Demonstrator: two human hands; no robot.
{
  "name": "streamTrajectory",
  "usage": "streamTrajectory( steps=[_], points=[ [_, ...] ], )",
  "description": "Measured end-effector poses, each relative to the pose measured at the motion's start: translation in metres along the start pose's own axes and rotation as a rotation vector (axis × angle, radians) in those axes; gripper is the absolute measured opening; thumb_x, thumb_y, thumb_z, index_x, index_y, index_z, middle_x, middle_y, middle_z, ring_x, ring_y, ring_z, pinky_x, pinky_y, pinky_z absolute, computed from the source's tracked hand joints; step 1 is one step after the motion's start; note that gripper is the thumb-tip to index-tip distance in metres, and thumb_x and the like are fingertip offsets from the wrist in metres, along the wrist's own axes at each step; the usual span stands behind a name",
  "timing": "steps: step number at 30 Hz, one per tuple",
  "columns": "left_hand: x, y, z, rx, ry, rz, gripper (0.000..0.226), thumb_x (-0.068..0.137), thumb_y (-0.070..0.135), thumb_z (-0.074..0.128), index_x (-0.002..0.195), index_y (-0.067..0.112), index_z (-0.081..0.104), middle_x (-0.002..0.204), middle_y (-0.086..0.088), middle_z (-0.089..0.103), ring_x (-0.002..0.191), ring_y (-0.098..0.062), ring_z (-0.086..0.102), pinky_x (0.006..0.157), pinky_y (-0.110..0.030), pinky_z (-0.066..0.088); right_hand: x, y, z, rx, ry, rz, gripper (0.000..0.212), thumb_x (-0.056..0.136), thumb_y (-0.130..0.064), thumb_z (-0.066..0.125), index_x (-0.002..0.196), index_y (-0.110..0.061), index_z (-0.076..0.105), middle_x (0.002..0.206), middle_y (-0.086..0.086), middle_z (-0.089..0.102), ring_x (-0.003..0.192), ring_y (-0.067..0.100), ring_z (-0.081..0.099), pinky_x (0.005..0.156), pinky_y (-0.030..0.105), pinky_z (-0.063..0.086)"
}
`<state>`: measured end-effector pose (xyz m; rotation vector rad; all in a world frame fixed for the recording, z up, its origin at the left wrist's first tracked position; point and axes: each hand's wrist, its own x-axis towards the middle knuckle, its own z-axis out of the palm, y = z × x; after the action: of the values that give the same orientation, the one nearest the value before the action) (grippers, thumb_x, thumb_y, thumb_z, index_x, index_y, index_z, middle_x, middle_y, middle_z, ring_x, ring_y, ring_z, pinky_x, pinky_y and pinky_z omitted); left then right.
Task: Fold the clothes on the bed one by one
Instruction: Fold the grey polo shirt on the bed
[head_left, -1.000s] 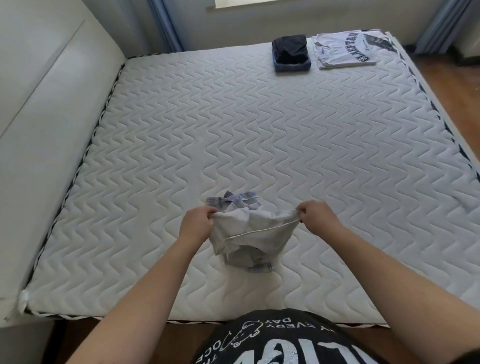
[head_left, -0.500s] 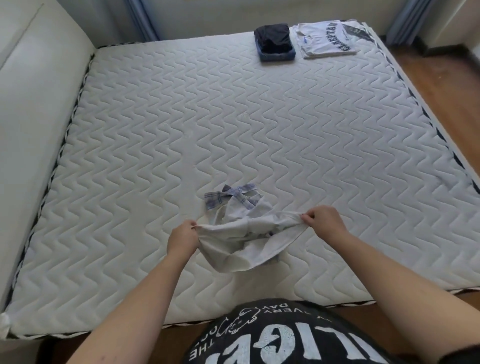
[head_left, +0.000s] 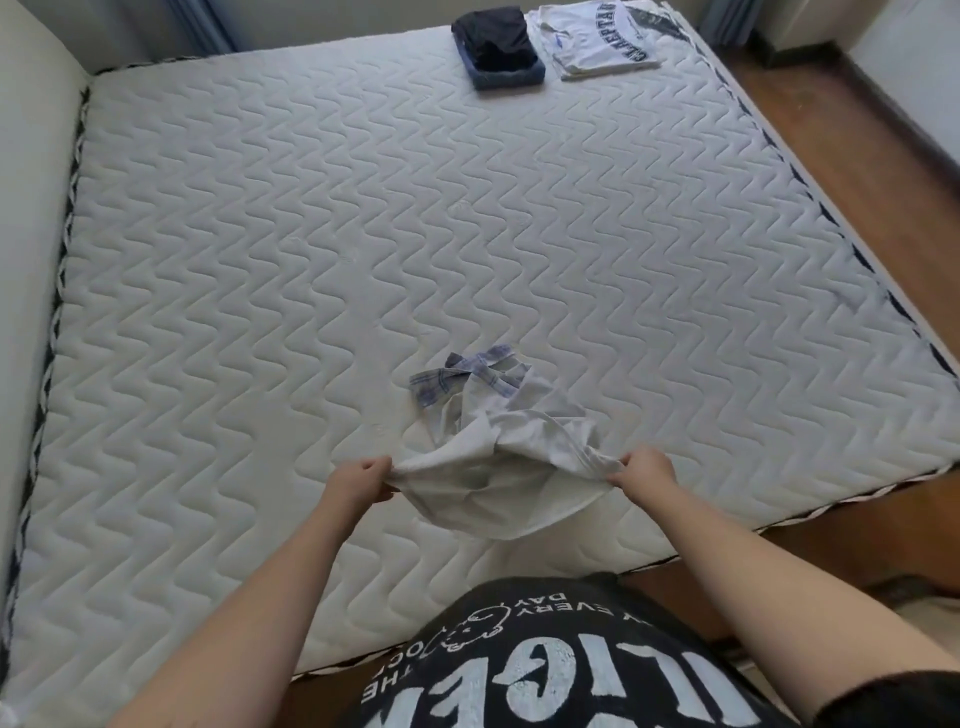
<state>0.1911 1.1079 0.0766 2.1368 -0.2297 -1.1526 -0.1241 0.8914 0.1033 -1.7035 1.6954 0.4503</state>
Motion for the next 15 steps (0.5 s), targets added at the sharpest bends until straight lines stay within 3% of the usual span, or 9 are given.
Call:
streamTrajectory(
  steps=[2, 5, 7, 9, 12, 15],
  points=[
    [0.007, 0.003, 0.004, -0.054, 0.051, -0.006, 0.036, 0.096, 0.024, 0.060, 0.070, 0.001, 0.068, 0.071, -0.018, 0.068, 0.063, -0.027, 0.068, 0.070, -0.034, 0.061, 0.006, 0.011, -0.002, 0.000, -0.033, 0.075, 0.022, 0.087, -0.018, 0.065, 0.068, -0.007, 0.065, 0.065, 0.010, 0.062, 0.065, 0.024, 0.059, 0.053, 0.027, 0.044],
    [0.012, 0.012, 0.013, -0.102, 0.058, 0.012, 0.022, 0.093, 0.018, 0.067, 0.077, 0.003, 0.071, 0.078, -0.018, 0.069, 0.063, -0.025, 0.066, 0.060, -0.024, 0.059, 0.022, 0.022, -0.002, 0.313, -0.031, 0.081, 0.020, 0.092, -0.015, 0.062, 0.091, 0.003, 0.071, 0.087, 0.020, 0.072, 0.081, 0.032, 0.071, 0.078, 0.043, 0.059],
    [0.013, 0.024, 0.020, -0.128, 0.041, 0.021, 0.009, 0.090, 0.005, 0.068, 0.095, -0.002, 0.069, 0.090, -0.021, 0.066, 0.069, -0.025, 0.065, 0.059, -0.020, 0.058, 0.029, 0.015, -0.006, 0.576, -0.022, 0.052, 0.023, 0.096, -0.012, 0.058, 0.103, 0.007, 0.069, 0.091, 0.020, 0.070, 0.081, 0.031, 0.070, 0.073, 0.040, 0.059],
    [0.017, 0.040, 0.025, -0.151, 0.053, 0.025, 0.021, 0.090, 0.000, 0.066, 0.111, 0.000, 0.063, 0.097, -0.023, 0.061, 0.072, -0.028, 0.063, 0.058, -0.021, 0.058, 0.037, 0.002, -0.016, 0.731, -0.033, 0.022, 0.026, 0.099, -0.012, 0.053, 0.108, 0.008, 0.066, 0.092, 0.018, 0.068, 0.078, 0.028, 0.067, 0.064, 0.030, 0.057],
    [0.024, 0.076, 0.025, -0.186, 0.100, 0.038, 0.015, 0.094, 0.003, 0.061, 0.107, -0.004, 0.063, 0.090, -0.018, 0.064, 0.064, -0.023, 0.061, 0.052, -0.017, 0.056, 0.051, -0.027, -0.042, 0.942, -0.046, 0.013, 0.019, 0.101, -0.014, 0.053, 0.104, 0.002, 0.063, 0.088, 0.015, 0.066, 0.070, 0.023, 0.065, 0.054, 0.022, 0.057],
    [0.035, 0.128, 0.011, -0.152, 0.178, 0.158, 0.017, 0.095, 0.009, 0.061, 0.096, -0.007, 0.068, 0.081, -0.017, 0.066, 0.058, -0.019, 0.064, 0.052, -0.019, 0.056, 0.065, -0.062, -0.087, 1.086, -0.032, -0.052, 0.017, 0.100, -0.015, 0.053, 0.101, 0.000, 0.062, 0.084, 0.015, 0.066, 0.068, 0.022, 0.065, 0.051, 0.023, 0.057]
  ],
)
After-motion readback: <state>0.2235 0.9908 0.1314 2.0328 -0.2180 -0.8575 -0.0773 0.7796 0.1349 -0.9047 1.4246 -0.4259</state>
